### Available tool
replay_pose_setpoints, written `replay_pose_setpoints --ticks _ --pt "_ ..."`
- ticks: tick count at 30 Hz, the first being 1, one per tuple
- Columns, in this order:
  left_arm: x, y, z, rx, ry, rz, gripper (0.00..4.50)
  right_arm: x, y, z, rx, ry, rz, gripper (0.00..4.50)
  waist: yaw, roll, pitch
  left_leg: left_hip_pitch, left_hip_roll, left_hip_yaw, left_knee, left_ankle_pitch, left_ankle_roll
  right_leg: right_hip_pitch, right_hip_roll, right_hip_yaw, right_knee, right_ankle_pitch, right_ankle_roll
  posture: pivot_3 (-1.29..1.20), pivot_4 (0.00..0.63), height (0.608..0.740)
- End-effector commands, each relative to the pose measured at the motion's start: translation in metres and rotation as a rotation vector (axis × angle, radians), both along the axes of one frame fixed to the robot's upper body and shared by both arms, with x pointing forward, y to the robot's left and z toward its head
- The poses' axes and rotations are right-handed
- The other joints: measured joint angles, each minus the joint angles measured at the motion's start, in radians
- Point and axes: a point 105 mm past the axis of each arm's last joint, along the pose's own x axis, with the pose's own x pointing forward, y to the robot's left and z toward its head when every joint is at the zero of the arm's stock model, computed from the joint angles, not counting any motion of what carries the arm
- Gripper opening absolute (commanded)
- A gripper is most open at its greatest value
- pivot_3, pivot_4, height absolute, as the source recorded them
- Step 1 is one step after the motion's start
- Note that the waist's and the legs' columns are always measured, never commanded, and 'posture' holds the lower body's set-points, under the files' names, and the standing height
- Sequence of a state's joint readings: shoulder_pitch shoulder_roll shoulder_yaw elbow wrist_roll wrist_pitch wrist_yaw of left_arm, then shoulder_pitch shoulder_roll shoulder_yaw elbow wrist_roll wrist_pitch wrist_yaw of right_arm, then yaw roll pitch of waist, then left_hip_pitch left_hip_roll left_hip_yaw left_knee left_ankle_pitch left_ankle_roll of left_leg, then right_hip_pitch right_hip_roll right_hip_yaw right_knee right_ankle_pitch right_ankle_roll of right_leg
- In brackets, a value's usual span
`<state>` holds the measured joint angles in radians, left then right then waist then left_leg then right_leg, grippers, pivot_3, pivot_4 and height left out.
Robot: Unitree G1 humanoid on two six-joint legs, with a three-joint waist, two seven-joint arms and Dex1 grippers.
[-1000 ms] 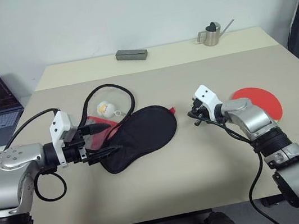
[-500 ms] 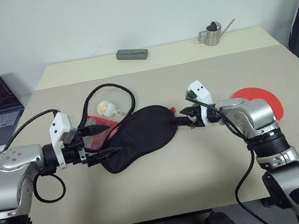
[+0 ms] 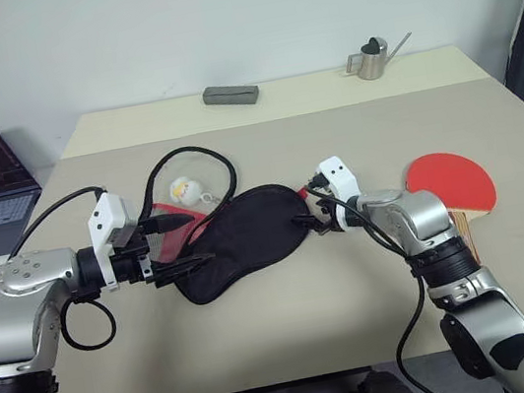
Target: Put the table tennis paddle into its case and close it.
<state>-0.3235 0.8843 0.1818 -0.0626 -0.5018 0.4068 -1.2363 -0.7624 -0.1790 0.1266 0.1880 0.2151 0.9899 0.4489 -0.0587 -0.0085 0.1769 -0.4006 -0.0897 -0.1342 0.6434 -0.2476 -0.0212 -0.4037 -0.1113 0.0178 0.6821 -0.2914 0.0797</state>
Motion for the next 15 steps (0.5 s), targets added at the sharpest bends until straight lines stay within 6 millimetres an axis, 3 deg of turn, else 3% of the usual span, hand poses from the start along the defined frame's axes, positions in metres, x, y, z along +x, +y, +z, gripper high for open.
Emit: replay_pose_setpoints --ticks 1,6,15 --pt "0.001 0.001 0.008 0.010 -0.037 -0.004 4.50 -0.003 0.012 0.001 -0.007 -0.043 0.042 4.47 -0.001 0.000 0.000 0.000 0.000 0.000 0.000 0.000 0.000 0.000 0.000 0.000 0.000 0.000 0.000 0.00 0.150 0.740" --pt "0.001 0.001 0.008 0.008 -0.041 0.002 4.50 -0.006 0.021 -0.008 -0.064 -0.084 0.082 4.47 -0.002 -0.001 -0.001 0.000 0.001 0.000 0.000 0.000 0.000 0.000 0.001 0.000 0.000 0.000 0.000 0.00 0.150 0.740" --pt "0.000 0.001 0.007 0.008 -0.046 0.012 4.50 -0.002 0.018 -0.010 -0.121 -0.138 0.106 1.45 -0.002 -0.001 -0.001 0.000 0.007 0.002 0.000 0.000 0.000 0.000 0.006 0.000 0.000 0.002 -0.003 0.00 0.150 0.740"
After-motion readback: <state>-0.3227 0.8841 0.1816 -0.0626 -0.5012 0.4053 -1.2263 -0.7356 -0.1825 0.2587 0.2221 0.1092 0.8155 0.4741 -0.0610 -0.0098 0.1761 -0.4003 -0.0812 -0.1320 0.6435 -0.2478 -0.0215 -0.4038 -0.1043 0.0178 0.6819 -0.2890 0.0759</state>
